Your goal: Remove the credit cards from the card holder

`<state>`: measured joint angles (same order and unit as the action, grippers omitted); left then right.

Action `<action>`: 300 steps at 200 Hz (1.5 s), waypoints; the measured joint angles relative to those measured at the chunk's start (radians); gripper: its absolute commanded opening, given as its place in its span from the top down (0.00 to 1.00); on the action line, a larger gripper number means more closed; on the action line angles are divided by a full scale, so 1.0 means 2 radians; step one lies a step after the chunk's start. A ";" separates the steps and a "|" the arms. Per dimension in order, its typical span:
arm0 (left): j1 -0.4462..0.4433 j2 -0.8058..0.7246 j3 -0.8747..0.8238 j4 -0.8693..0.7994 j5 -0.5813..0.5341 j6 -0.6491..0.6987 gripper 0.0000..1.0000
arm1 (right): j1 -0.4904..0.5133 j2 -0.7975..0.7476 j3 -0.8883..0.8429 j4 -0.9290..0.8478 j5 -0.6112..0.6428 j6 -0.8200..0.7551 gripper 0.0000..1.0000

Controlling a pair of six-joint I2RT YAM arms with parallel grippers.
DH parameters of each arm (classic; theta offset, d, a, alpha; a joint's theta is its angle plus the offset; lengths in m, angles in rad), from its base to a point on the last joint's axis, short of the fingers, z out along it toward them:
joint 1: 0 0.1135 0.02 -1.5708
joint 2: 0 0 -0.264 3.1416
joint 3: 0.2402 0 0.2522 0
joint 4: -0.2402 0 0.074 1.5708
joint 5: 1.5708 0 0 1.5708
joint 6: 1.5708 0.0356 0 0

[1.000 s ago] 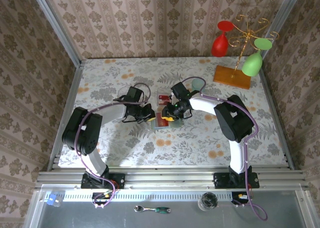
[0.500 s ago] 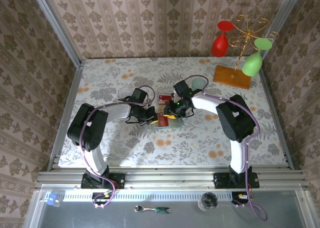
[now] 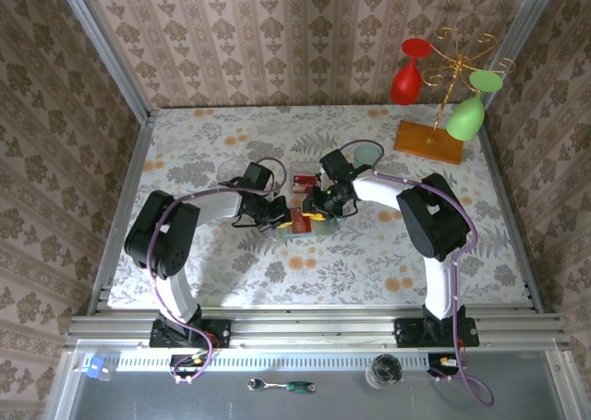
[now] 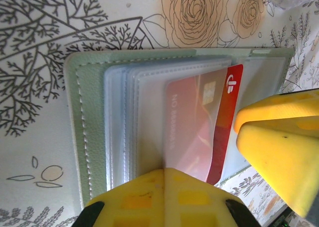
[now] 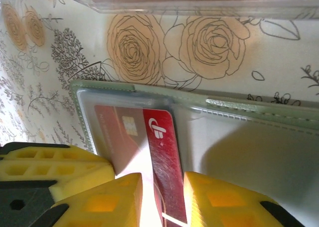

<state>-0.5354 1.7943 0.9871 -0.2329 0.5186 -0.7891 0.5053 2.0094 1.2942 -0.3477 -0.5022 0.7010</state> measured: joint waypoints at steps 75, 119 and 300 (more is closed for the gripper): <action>0.000 0.000 0.000 0.000 0.000 0.000 1.00 | -0.001 0.002 -0.014 0.013 -0.021 0.006 0.78; 0.000 0.000 0.000 0.000 0.000 0.000 1.00 | -0.004 0.002 -0.025 0.027 -0.028 0.015 0.85; 0.000 0.001 0.000 0.001 0.002 0.000 1.00 | -0.026 -0.051 -0.063 0.019 -0.012 0.000 0.92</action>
<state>-0.5354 1.7962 0.9871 -0.2314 0.5228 -0.7895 0.4530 1.9072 1.1683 -0.3103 -0.5270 0.7010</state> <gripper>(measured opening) 0.049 0.080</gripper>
